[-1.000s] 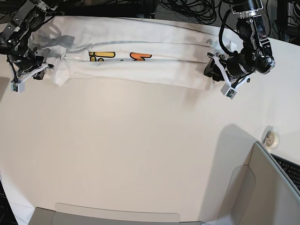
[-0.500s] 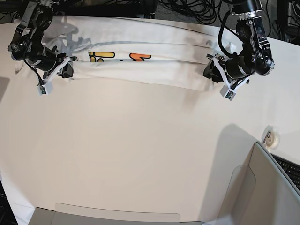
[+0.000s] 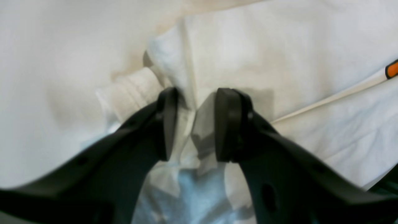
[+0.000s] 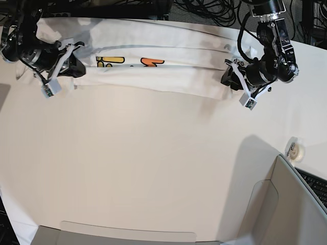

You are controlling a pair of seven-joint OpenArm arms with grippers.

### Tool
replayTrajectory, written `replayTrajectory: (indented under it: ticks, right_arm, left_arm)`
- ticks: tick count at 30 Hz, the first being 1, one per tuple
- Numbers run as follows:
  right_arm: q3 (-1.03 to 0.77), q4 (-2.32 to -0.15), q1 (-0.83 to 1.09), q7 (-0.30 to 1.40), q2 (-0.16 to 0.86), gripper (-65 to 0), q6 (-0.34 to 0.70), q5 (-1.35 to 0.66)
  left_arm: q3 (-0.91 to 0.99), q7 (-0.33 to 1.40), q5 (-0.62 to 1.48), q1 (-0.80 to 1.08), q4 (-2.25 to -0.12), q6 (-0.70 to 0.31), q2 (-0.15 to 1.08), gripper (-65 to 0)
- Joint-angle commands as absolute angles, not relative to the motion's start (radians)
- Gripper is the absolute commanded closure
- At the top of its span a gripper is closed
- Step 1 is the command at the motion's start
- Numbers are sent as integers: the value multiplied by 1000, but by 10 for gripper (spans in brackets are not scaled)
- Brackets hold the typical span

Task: Layout the t-shirt on the table in an organized manner, then fold the t-shirt properly
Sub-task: 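Push the right gripper along the strip end toward the print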

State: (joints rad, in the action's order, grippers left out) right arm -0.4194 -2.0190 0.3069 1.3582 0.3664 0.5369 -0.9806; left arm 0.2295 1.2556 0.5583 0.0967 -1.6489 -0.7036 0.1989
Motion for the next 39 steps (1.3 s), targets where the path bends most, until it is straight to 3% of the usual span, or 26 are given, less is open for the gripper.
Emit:
replayTrajectory:
  ticks: [1,6,12,15,26,32,35,39]
  right_arm:
    - [-493,-2031,298,1317,363,0,538,-983]
    - [-710,-1994,216,1244,236,0,475,-829]
    - [-625,-1908,113,1239,151,0,467,-538]
    - [-559,-1839,81,1237,142,0,467,-489]
    - [-328,-1902,168,1245,145,0,467,-499]
    - [-232,-1934,265,1245,236,0,467,-753]
    - [-252,-1962,274,1237,269,0,458,-866]
    - [-420,-2020,268,1236,266,0,456,-892]
  left_arm:
    - [225,1296,527,101,-1647,-698,200,-211]
    - [225,1296,527,101,-1647,-698,200,-211]
    - [225,1296,527,101,-1647,-698,200,-211]
    - [225,1296,527,101,-1647,-698,200,-211]
    - [225,1296,527,101,-1647,-698,200,-211]
    - [225,1296,527,101,-1647,-698,200,-211]
    - [225,1296,527,101,-1647,-698,200,-211]
    - [225,1296,527,101,-1647,-698,200,-211]
